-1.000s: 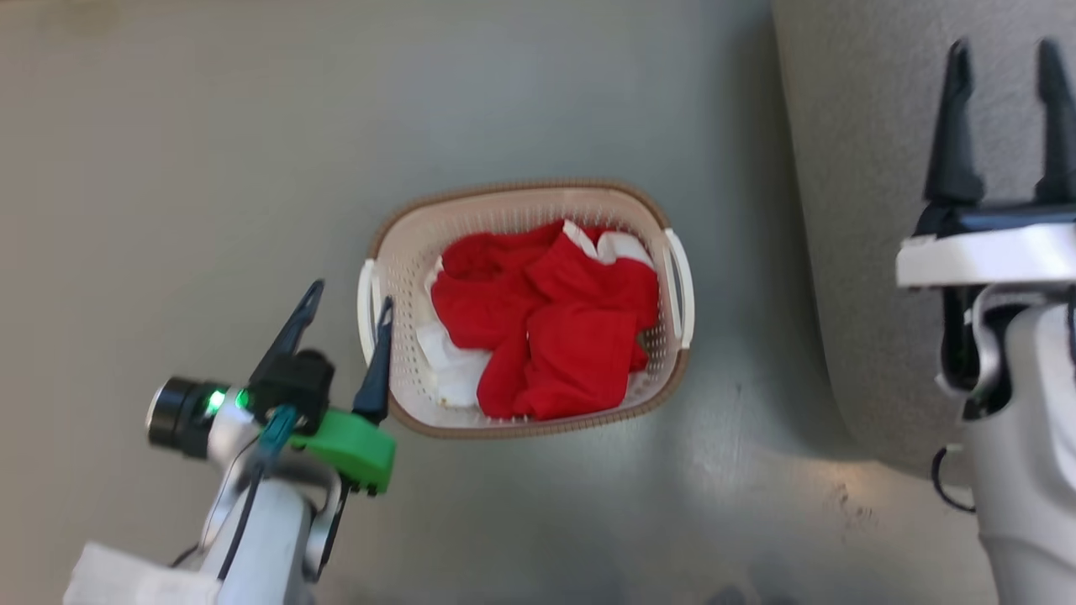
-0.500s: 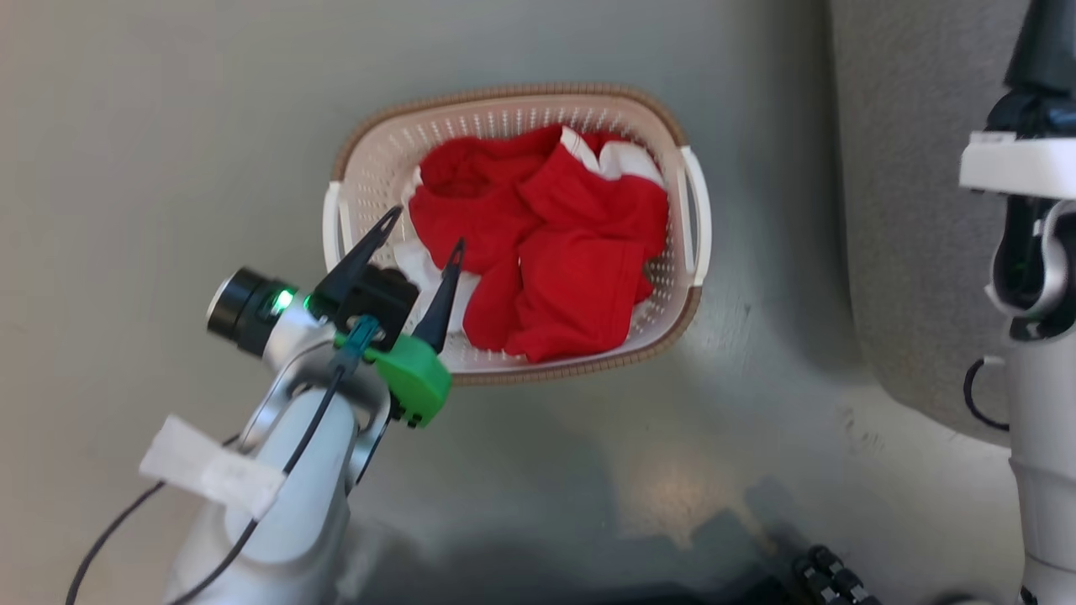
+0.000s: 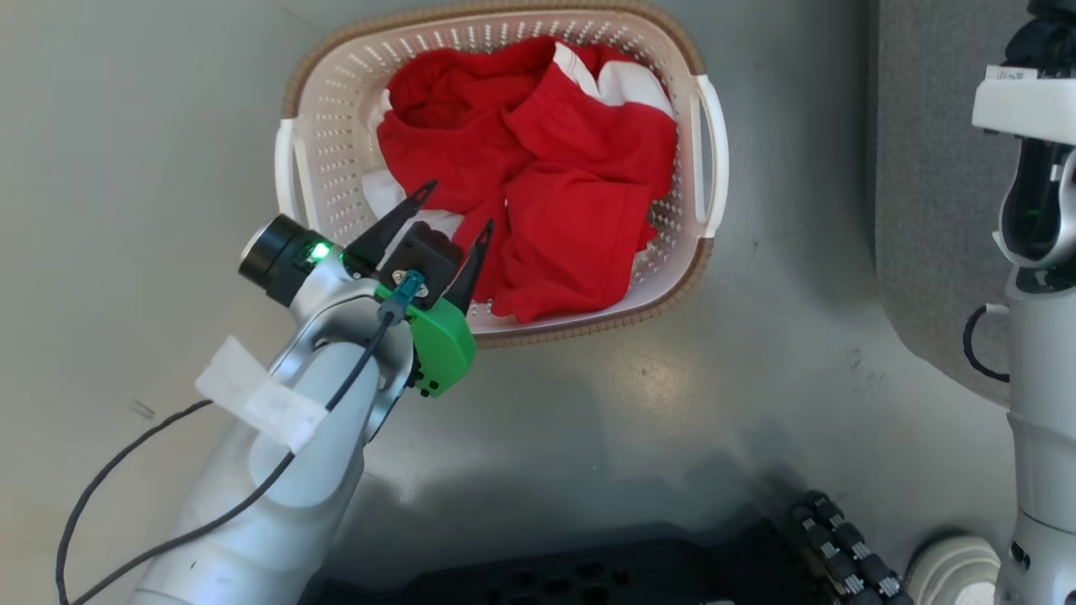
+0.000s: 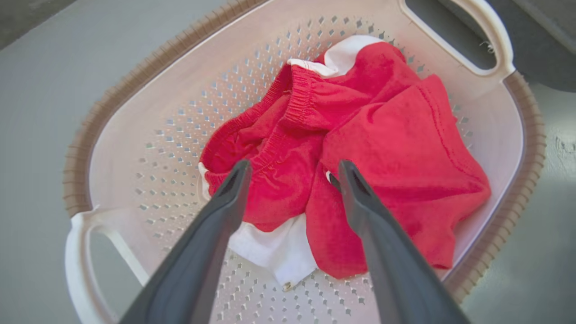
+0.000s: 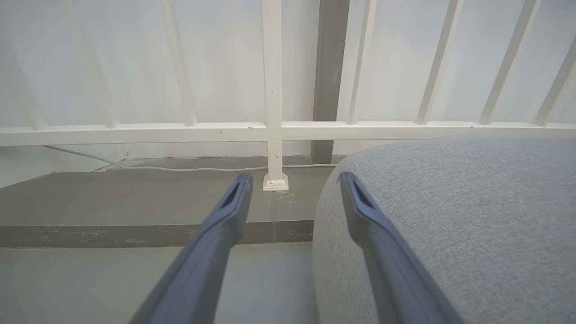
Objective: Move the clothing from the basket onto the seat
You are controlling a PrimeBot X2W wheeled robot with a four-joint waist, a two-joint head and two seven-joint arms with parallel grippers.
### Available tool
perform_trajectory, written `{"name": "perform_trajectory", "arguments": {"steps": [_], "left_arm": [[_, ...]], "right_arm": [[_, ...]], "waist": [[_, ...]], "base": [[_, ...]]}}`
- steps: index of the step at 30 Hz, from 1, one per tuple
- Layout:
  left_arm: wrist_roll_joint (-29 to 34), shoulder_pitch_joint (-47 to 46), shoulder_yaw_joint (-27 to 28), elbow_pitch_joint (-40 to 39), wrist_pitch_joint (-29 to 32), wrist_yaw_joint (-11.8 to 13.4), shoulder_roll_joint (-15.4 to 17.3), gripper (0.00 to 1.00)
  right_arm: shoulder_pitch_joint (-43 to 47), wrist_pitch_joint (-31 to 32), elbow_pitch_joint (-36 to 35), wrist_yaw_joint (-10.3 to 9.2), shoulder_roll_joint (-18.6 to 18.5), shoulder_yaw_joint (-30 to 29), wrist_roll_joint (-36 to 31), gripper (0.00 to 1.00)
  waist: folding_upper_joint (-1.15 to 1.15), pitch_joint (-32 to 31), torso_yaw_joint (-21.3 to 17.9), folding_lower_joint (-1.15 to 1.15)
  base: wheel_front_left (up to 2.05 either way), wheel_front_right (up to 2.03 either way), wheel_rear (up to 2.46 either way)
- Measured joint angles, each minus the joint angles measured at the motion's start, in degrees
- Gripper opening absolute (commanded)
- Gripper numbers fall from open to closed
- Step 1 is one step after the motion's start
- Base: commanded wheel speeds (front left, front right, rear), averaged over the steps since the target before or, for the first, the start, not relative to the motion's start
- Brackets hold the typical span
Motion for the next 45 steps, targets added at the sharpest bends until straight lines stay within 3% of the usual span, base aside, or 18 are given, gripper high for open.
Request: {"name": "perform_trajectory", "arguments": {"steps": [22,41,42,43,44,45], "left_arm": [[-14.26,-6.25,-12.28,5.55,3.53,-0.24,0.08,1.0],[-21.12,-10.26,-9.34,13.93,7.64,-0.18,0.1,1.0],[-21.18,-10.33,-9.55,14.02,7.64,-0.19,0.1,0.75],[-21.19,-10.48,-9.87,14.04,7.64,-0.19,0.11,0.4],[-21.28,-10.7,-10.27,14.06,7.64,-0.19,0.11,0.15],[-21.59,-10.94,-10.6,14.04,7.62,-0.19,0.11,0.0]], "right_arm": [[-3.67,0.0,0.16,1.21,2.67,2.08,-1.14,1.0],[-3.72,0.0,-0.2,1.44,3.46,1.41,-1.86,1.0],[-3.72,0.0,-0.21,1.44,3.56,1.41,-1.86,1.0],[-3.73,0.0,-0.23,1.44,3.6,1.41,-1.86,1.0],[-3.74,0.0,-0.23,1.44,3.65,1.41,-1.86,1.0],[-3.75,0.0,-0.24,1.44,3.68,1.41,-1.86,1.0]], "waist": [[0.0,4.72,-4.36,0.0],[0.0,7.33,-6.69,0.0],[0.0,7.38,-6.76,0.0],[0.0,7.42,-6.83,-0.01],[0.0,7.46,-6.92,-0.01],[0.0,7.5,-7.0,0.0]], "base": [[0.0,0.0,0.0],[0.0,0.0,0.0],[0.0,0.0,0.0],[0.0,0.0,0.0],[0.0,0.0,0.0],[0.0,0.0,0.0]]}}
